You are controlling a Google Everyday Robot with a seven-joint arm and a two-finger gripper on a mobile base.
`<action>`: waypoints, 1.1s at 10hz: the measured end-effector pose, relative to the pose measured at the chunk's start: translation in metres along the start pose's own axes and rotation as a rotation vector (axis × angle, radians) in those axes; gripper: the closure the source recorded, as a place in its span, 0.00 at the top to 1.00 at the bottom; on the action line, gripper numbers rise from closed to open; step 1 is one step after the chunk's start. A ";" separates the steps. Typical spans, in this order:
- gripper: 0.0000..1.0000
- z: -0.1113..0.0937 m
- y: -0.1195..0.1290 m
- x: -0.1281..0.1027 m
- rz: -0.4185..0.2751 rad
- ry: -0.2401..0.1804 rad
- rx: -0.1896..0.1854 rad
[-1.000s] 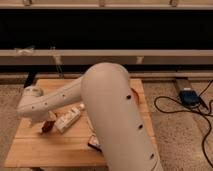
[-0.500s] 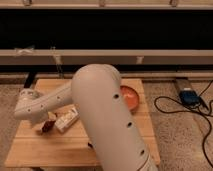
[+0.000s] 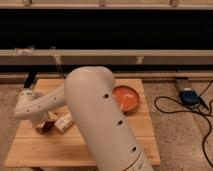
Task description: Place the pepper in the ceramic bowl
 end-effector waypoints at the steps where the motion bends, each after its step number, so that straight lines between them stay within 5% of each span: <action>1: 0.67 0.001 0.003 0.000 0.005 -0.003 -0.004; 3: 0.35 -0.020 0.020 0.006 0.054 -0.002 0.025; 6: 0.05 -0.045 0.039 0.012 0.098 0.007 0.068; 8: 0.00 -0.065 0.052 0.015 0.124 0.018 0.102; 11: 0.00 -0.069 0.057 0.016 0.140 0.024 0.121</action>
